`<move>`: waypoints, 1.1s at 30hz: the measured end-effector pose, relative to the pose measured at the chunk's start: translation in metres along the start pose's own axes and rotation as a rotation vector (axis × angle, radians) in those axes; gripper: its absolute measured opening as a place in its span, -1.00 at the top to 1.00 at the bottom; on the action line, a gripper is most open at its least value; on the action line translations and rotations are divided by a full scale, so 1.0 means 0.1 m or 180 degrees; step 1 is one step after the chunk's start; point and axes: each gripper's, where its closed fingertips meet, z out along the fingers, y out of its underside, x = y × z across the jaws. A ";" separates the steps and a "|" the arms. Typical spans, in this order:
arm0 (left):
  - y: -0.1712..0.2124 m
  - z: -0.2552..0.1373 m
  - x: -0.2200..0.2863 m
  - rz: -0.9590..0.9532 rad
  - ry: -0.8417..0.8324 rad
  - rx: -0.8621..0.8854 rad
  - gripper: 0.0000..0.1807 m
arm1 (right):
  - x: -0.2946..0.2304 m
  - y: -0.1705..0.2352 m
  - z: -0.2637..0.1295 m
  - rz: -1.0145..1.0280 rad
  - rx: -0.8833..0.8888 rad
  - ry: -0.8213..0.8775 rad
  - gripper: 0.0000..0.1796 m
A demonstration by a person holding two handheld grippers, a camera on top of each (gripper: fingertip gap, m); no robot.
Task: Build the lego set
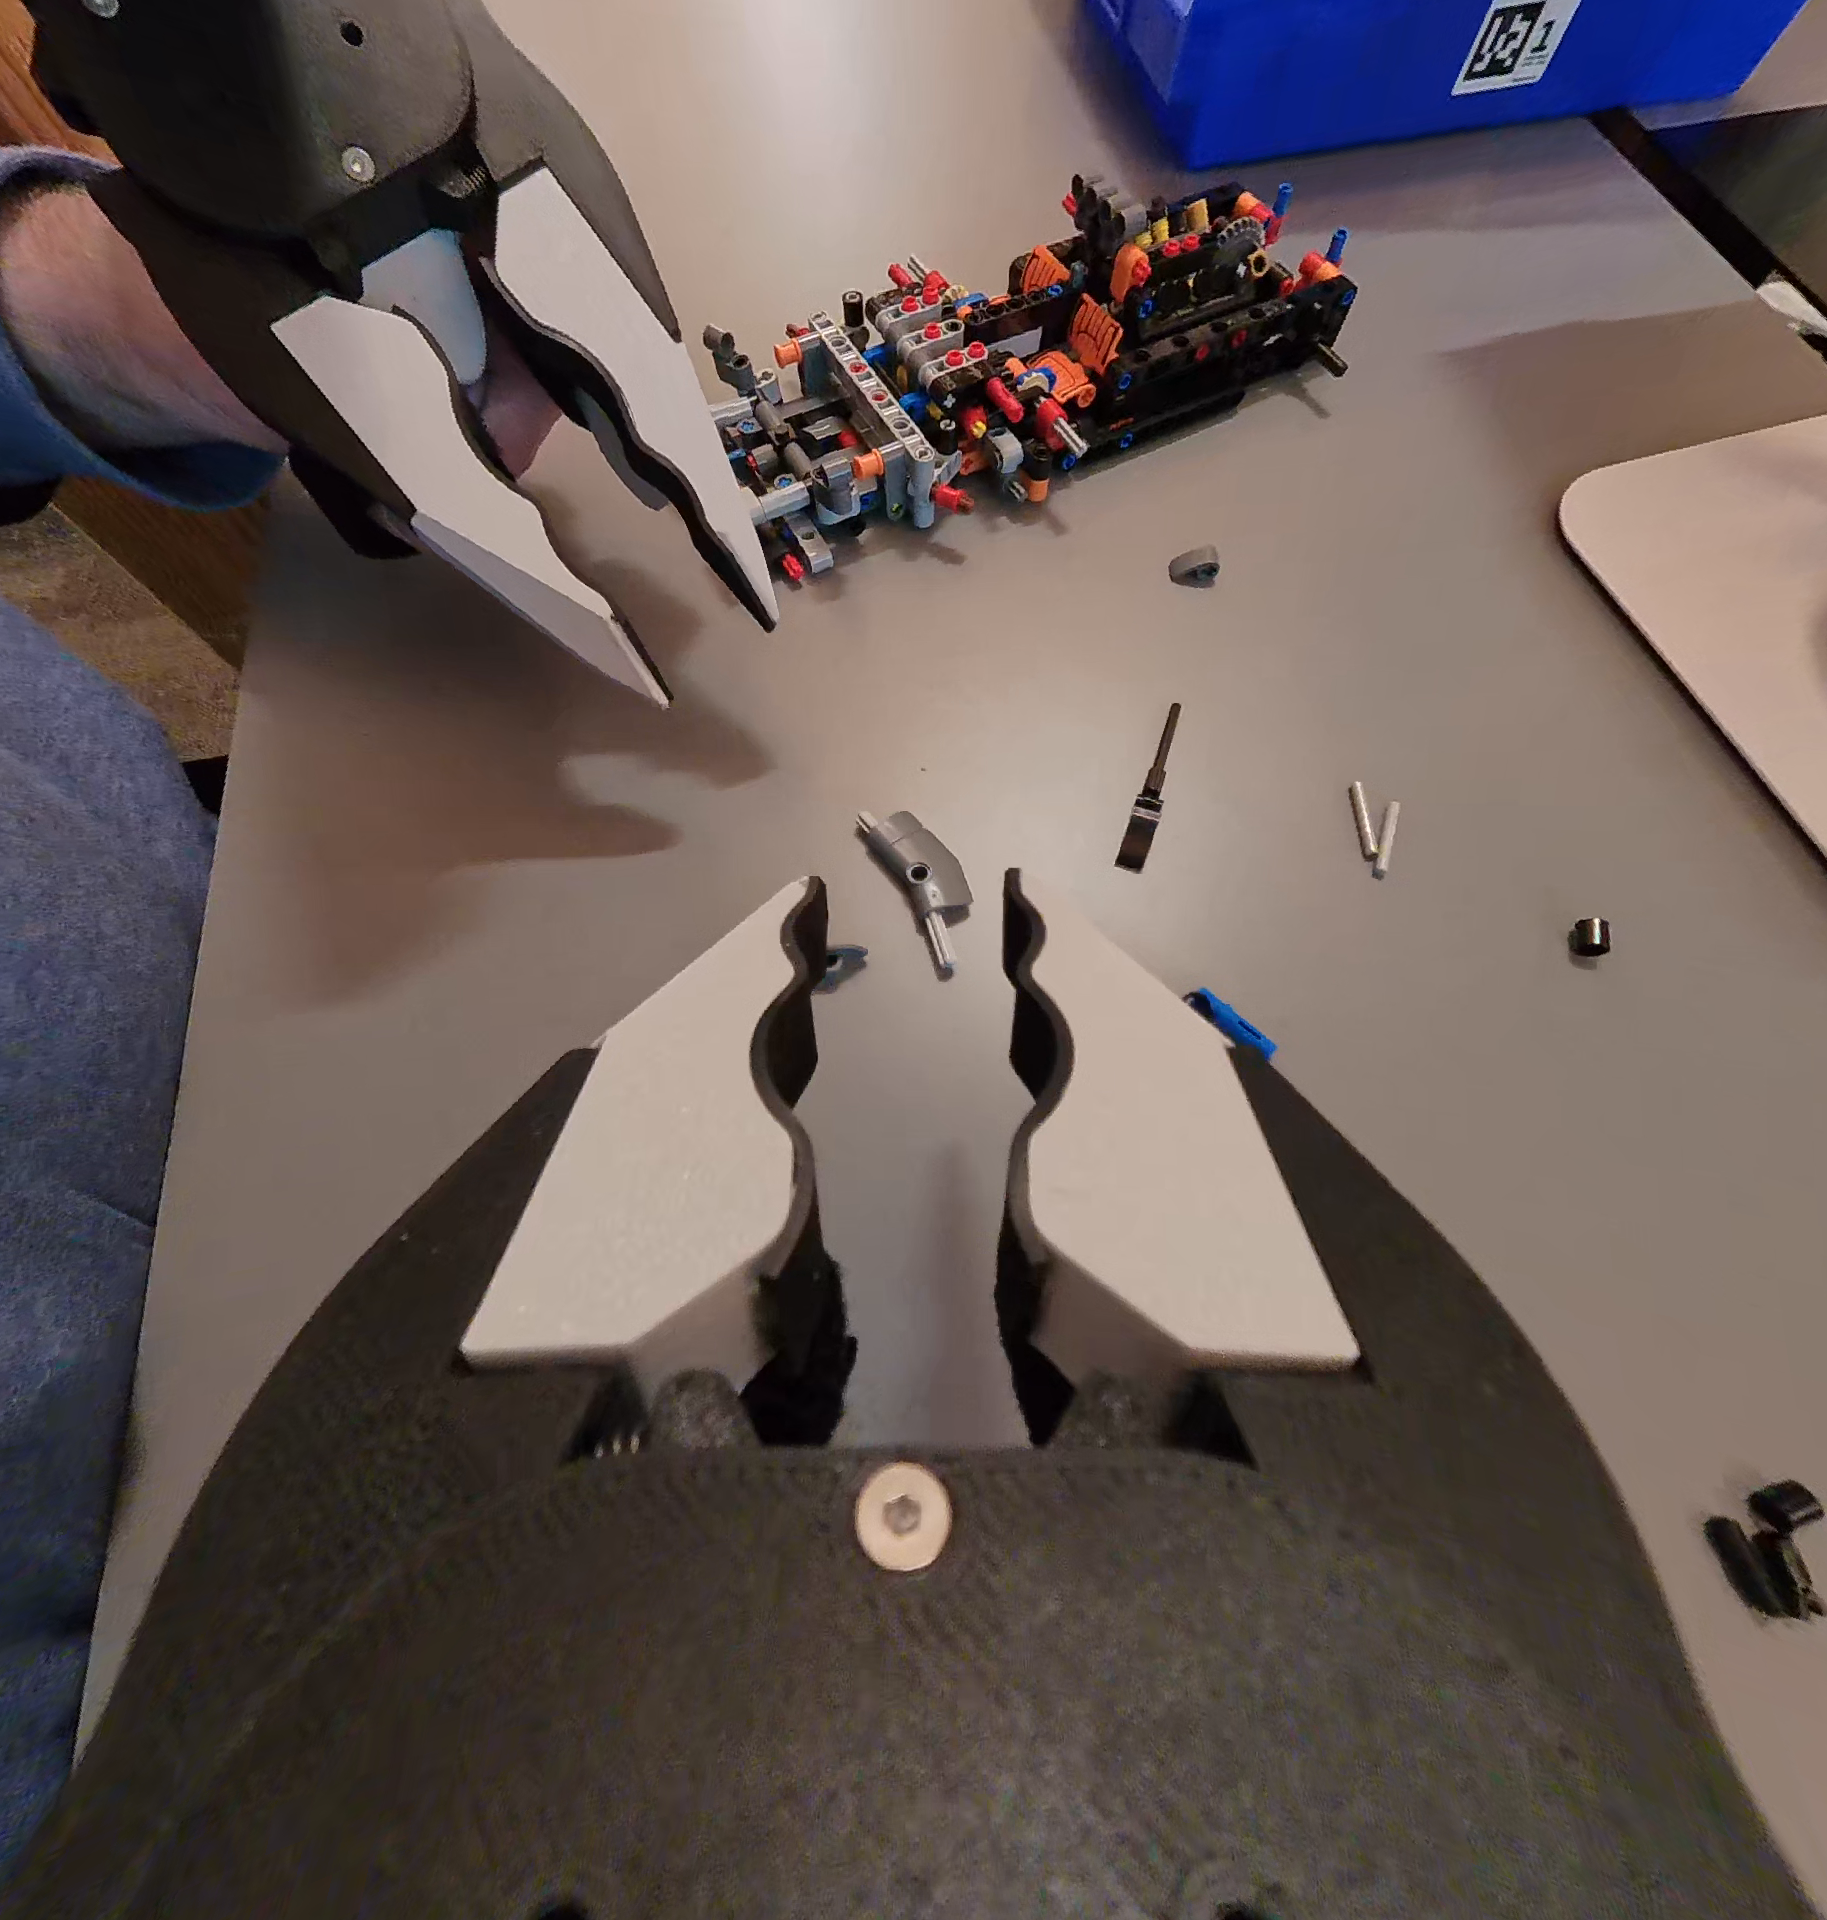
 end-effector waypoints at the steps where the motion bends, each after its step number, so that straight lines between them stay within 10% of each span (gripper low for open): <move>1: 0.01 0.01 0.00 -0.0001 0.0006 -0.0012 0.66 | 0.00 0.01 0.00 0.0005 -0.0004 0.0001 0.64; 33: 0.04 0.00 0.05 0.0050 0.0060 -0.0068 0.69 | 0.06 -0.01 -0.12 -0.0051 -0.0047 0.0178 0.65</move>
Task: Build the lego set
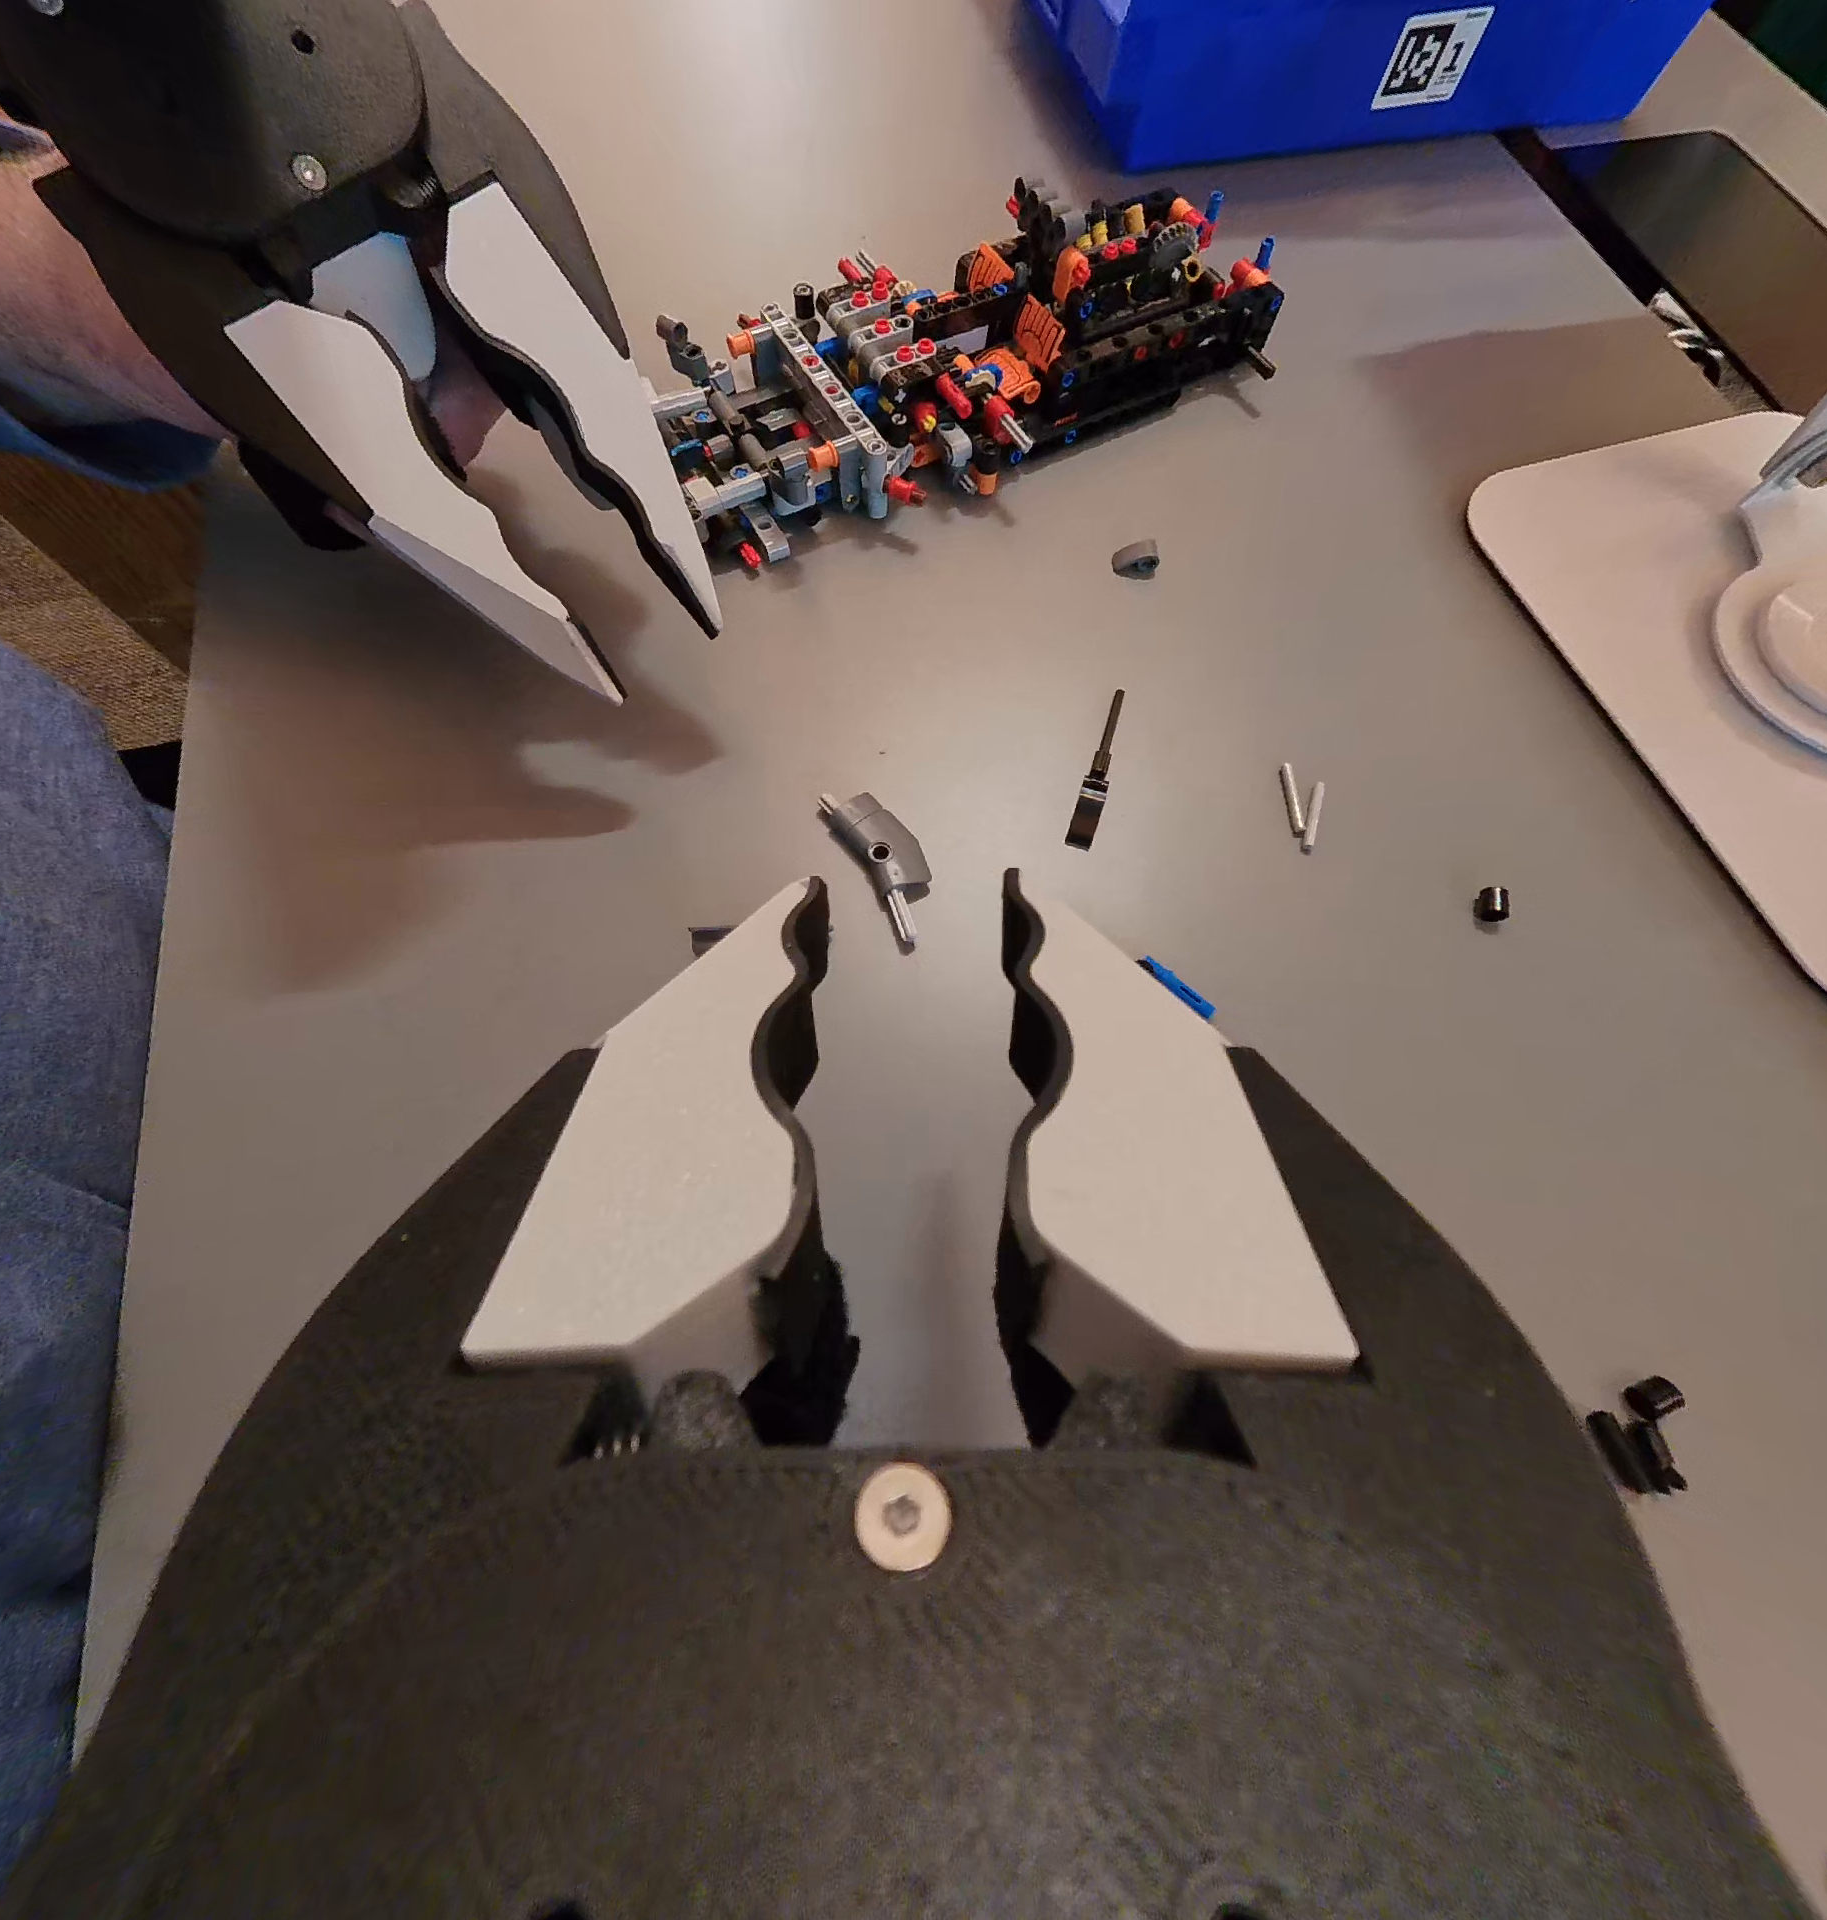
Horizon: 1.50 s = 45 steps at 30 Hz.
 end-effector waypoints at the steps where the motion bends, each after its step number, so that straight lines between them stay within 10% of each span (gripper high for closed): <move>1: 0.00 0.00 0.00 0.0002 0.0000 -0.0002 0.69 | 0.00 0.00 0.00 -0.0001 0.0001 0.0000 0.65; 35: 0.00 0.22 -0.02 0.0168 -0.0127 -0.0268 0.69 | -0.07 0.43 0.04 0.0057 -0.0622 0.0134 0.68; 45: -0.26 0.51 -0.08 0.0560 -0.0238 -0.0248 0.68 | 0.17 0.62 -0.62 0.0450 -0.0455 0.0541 0.67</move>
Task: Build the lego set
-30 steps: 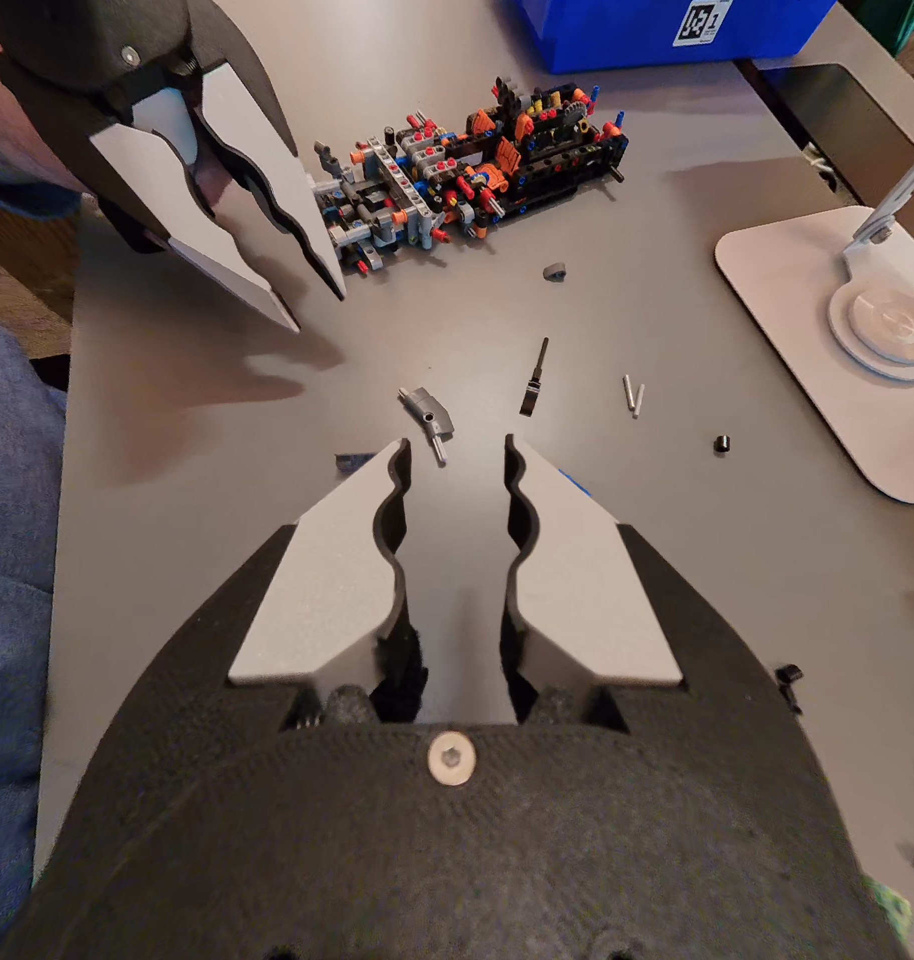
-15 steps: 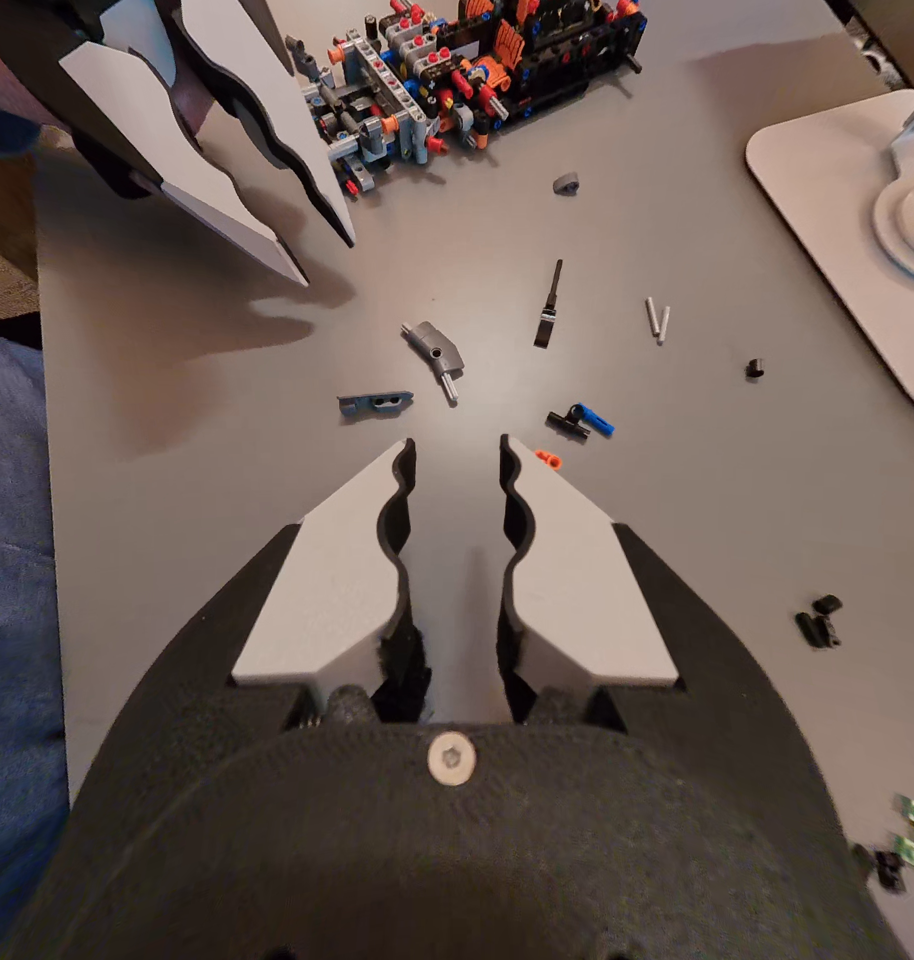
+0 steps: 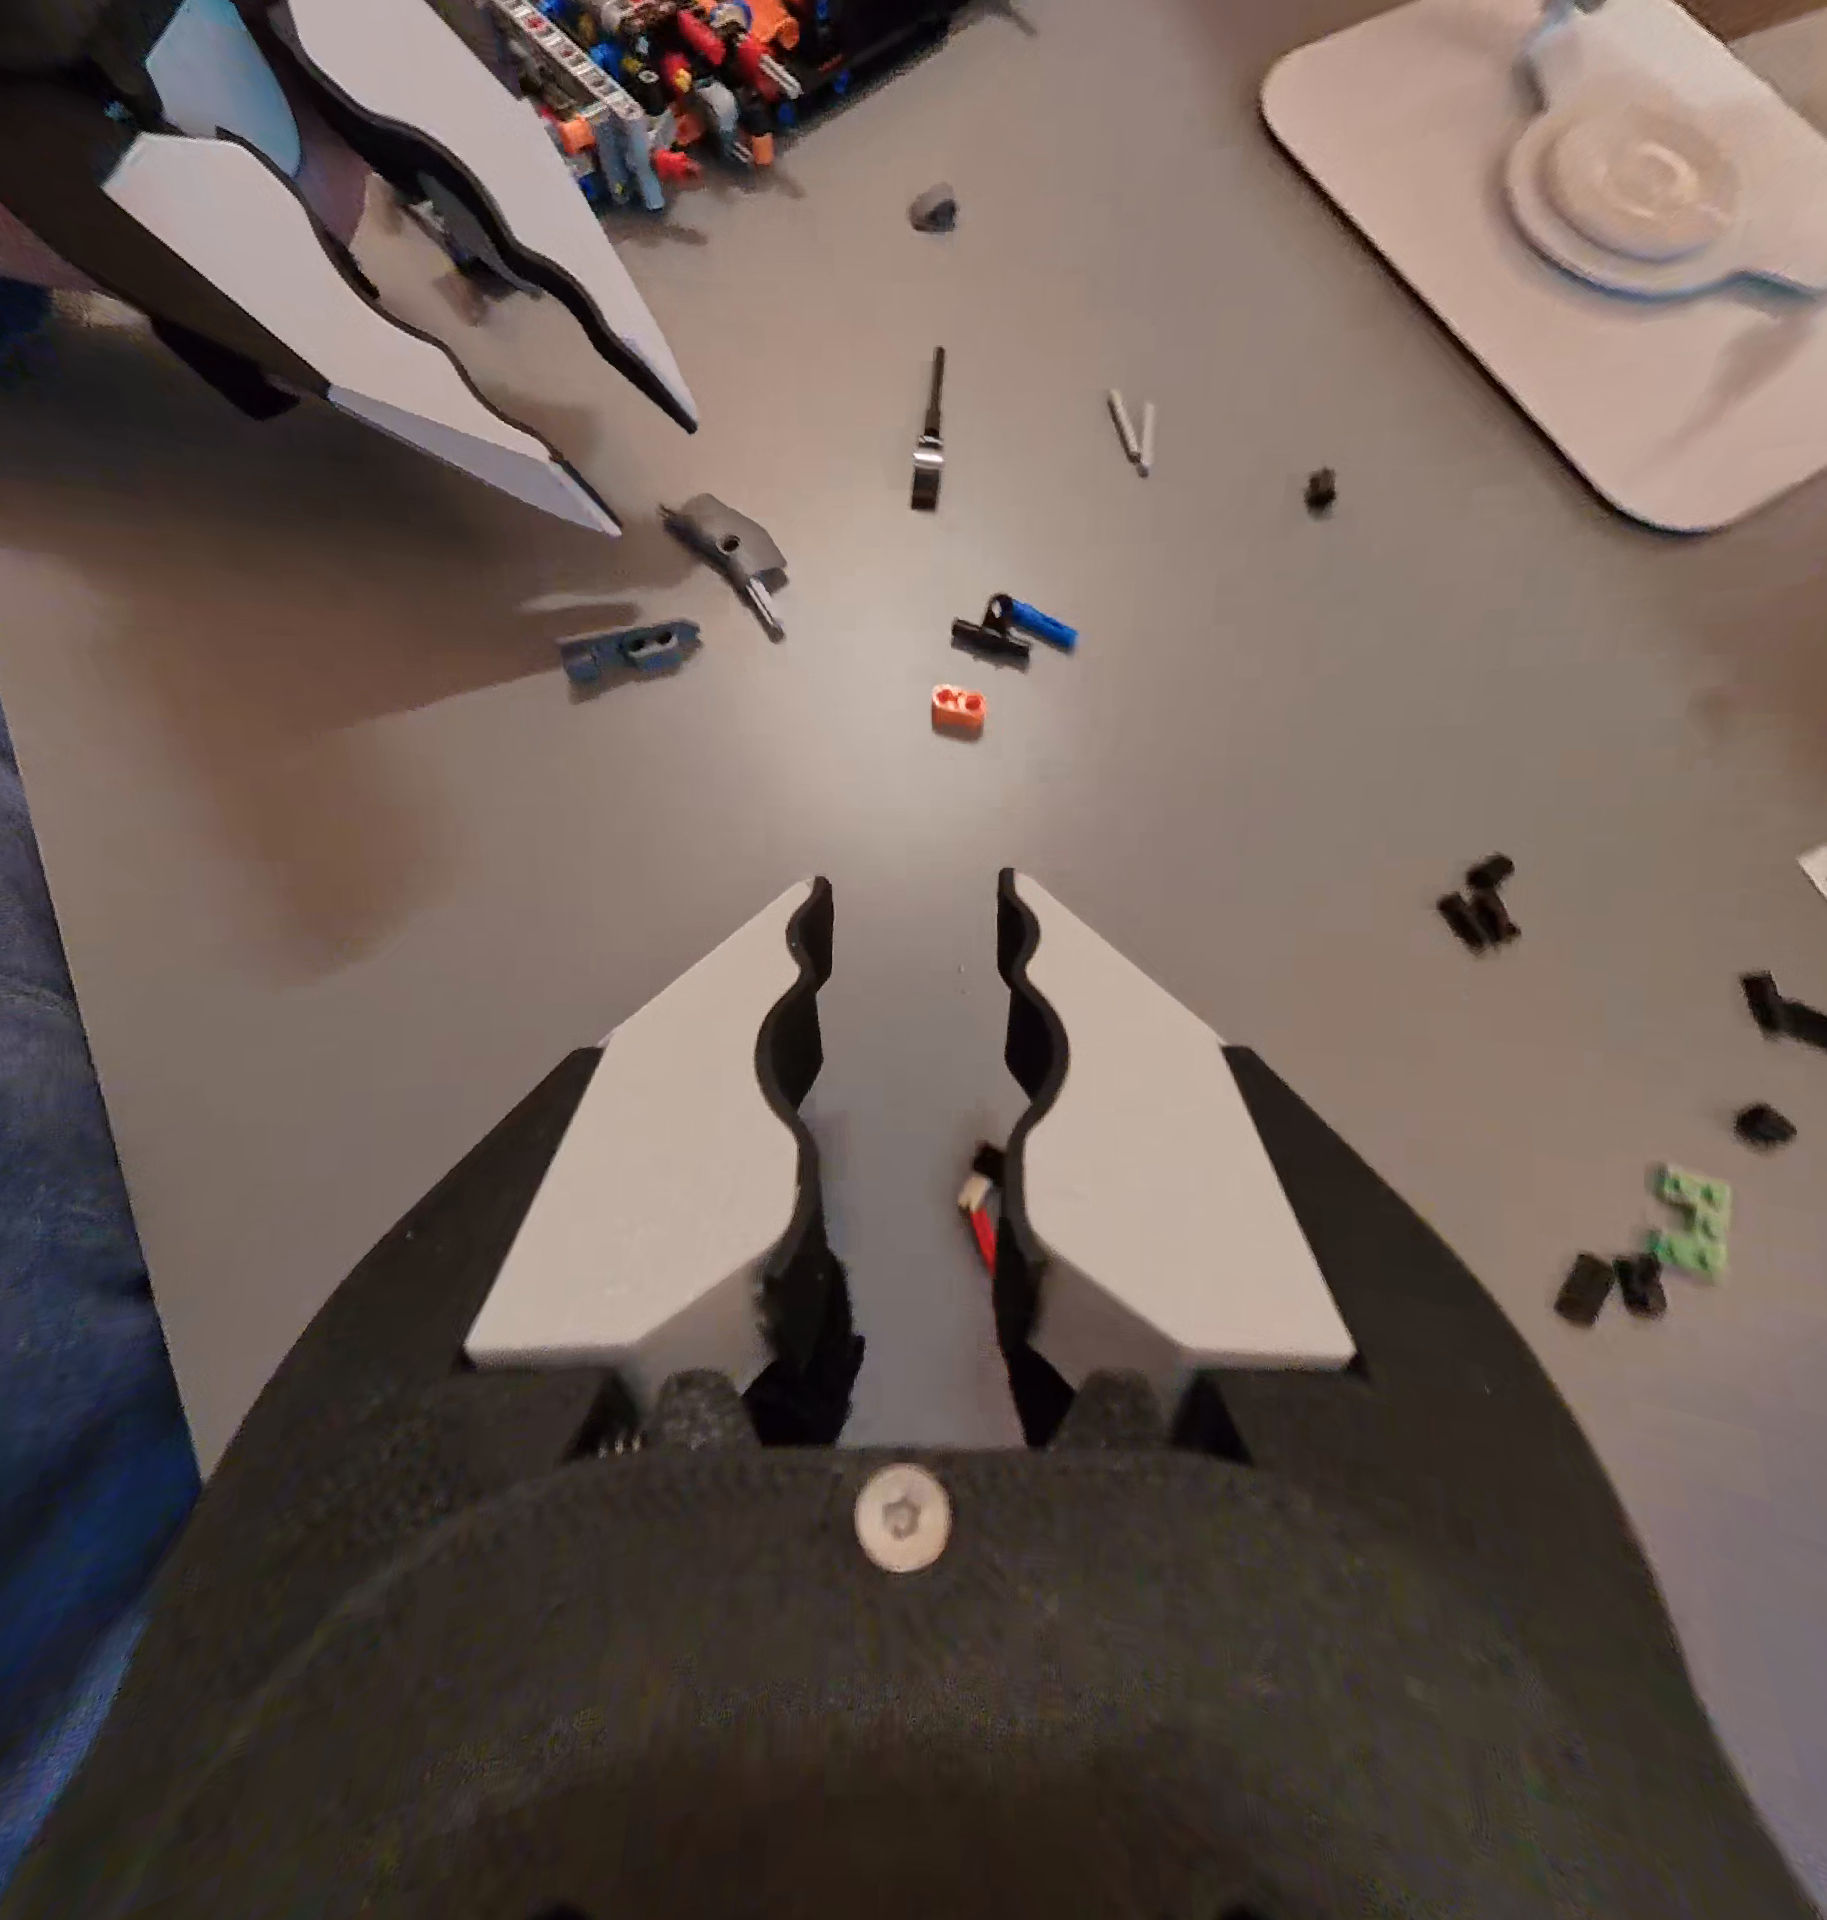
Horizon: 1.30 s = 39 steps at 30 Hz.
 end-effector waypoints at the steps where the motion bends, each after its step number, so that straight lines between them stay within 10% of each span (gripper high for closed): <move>1: -0.02 0.04 0.02 0.0053 0.0023 -0.0005 0.71 | 0.01 0.04 -0.04 0.0032 0.0000 0.0027 0.67; 12: 0.04 0.19 0.05 0.0179 0.0025 -0.0205 1.00 | -0.11 -0.43 0.20 -0.0539 0.0119 -0.0240 0.69; 21: 0.27 -0.13 0.08 -0.0215 -0.0100 -0.0327 0.78 | -0.16 -1.26 1.19 -0.1140 0.0128 -0.1129 0.62; 39: 0.42 -0.50 -0.06 -0.0812 -0.0052 0.0027 0.77 | 0.04 -1.34 2.30 -0.1757 -0.0536 -0.1716 0.88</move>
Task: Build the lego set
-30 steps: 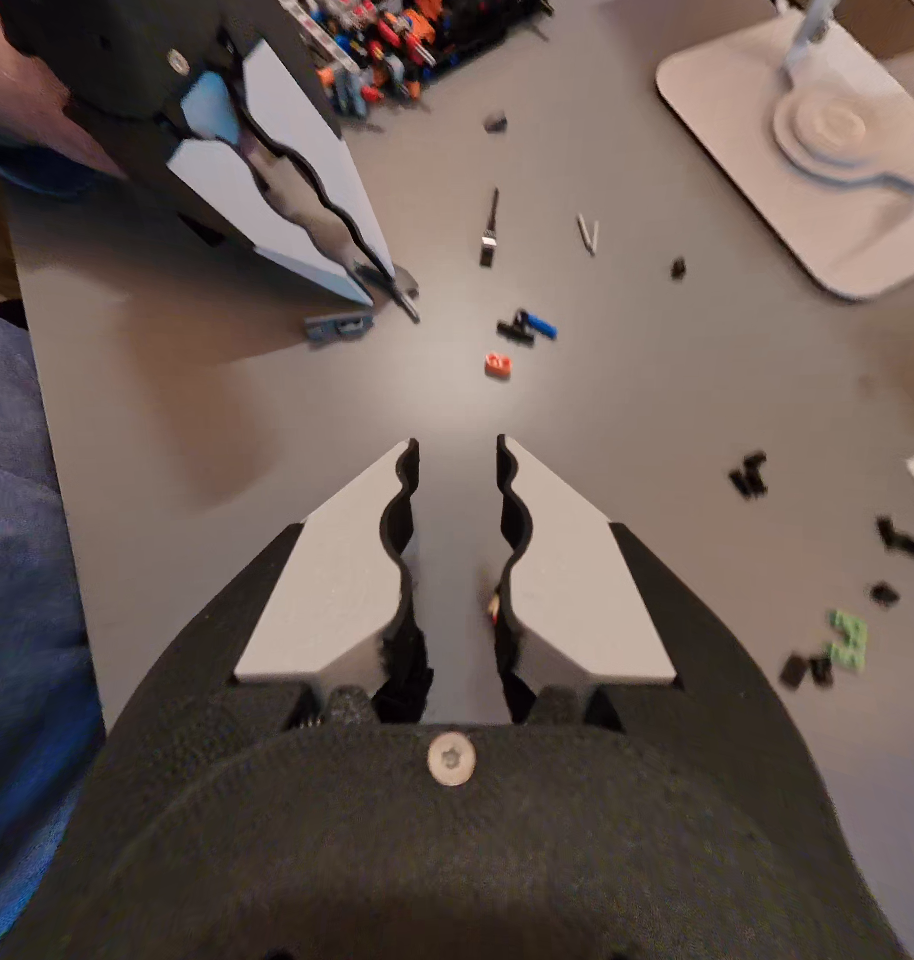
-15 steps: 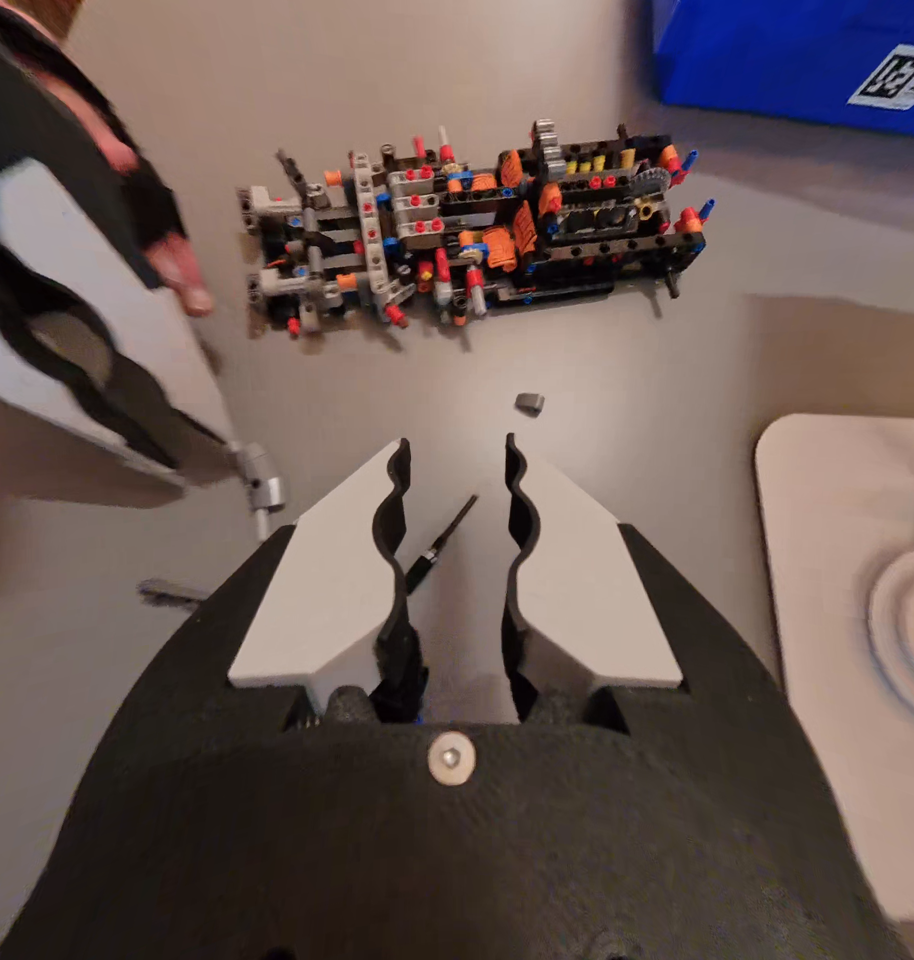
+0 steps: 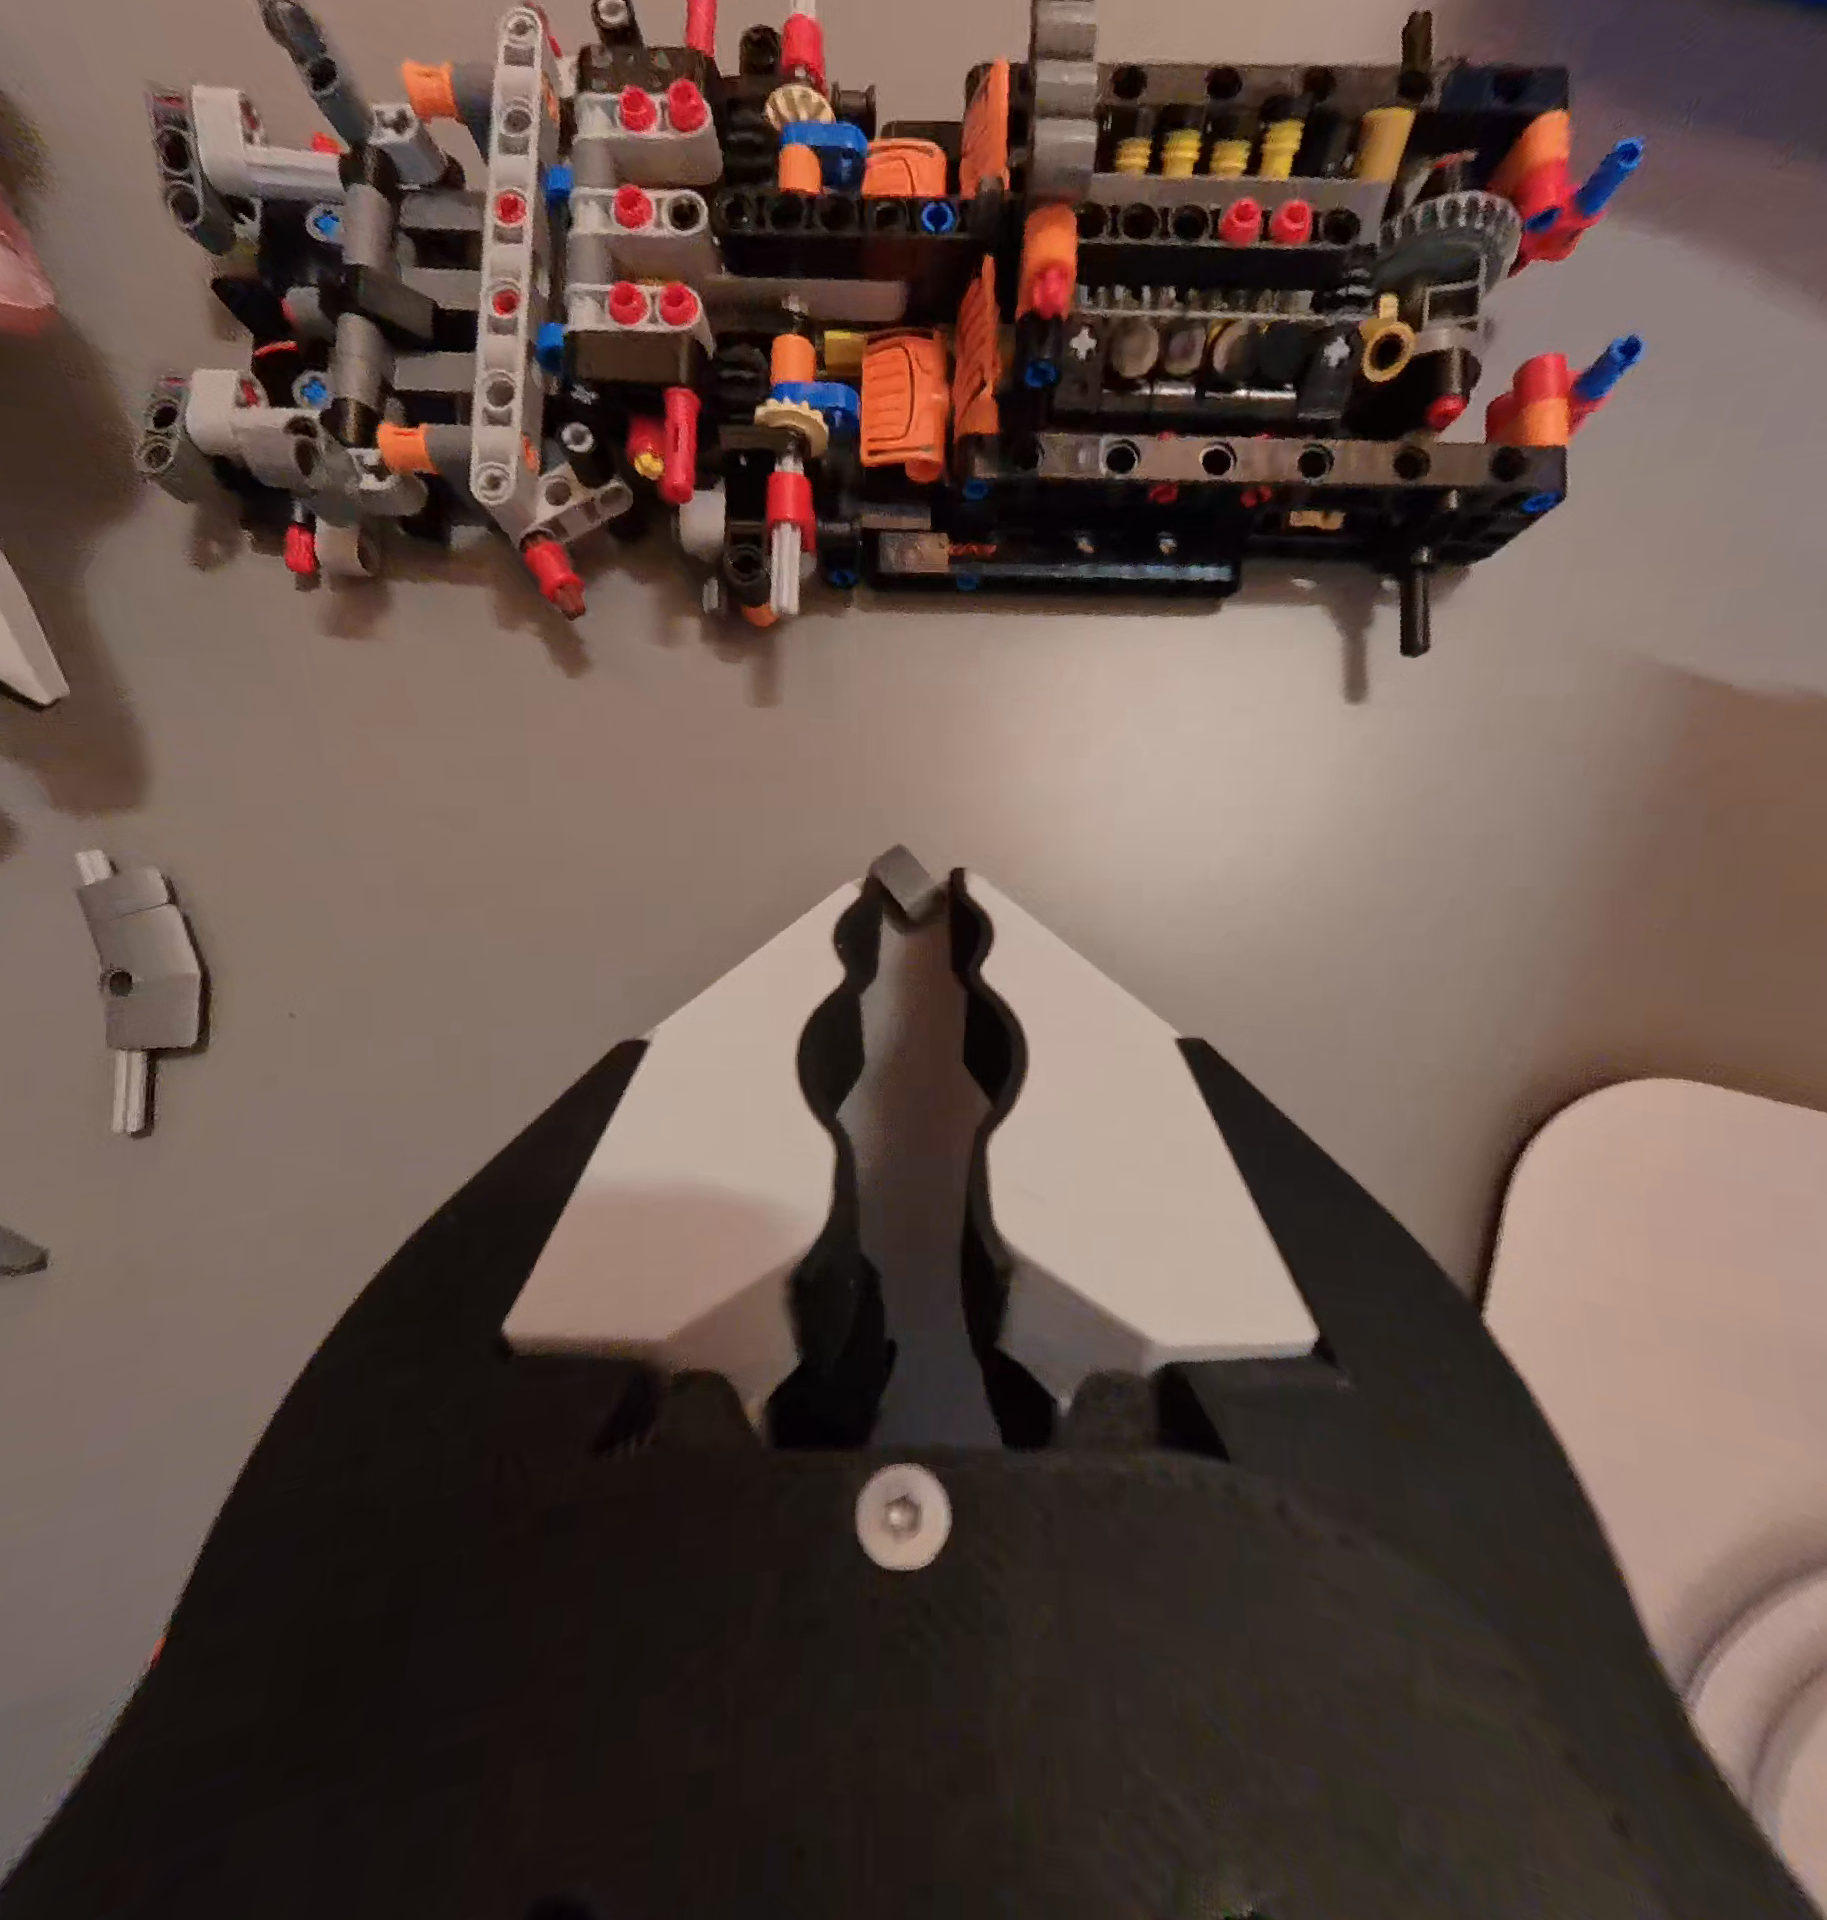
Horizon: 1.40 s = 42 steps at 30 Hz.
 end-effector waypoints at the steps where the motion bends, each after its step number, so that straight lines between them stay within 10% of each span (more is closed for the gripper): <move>1: 0.00 0.00 -0.01 -0.0006 -0.0006 0.0015 0.77 | 0.00 0.00 0.01 0.0023 0.0000 -0.0038 0.91; 21: -0.76 -0.17 -0.18 0.1788 -0.1155 0.0442 0.83 | -1.30 -0.53 -0.86 0.1404 0.1149 -0.0748 0.93; 30: -0.85 -0.25 -0.10 0.1366 -0.0830 0.0664 0.81 | -1.42 -0.48 -0.96 0.1332 0.1145 -0.0411 0.93; 42: -1.06 -0.41 0.06 -0.1122 0.0939 0.1557 0.79 | -1.47 -0.64 -1.15 0.0571 0.1153 0.1089 0.94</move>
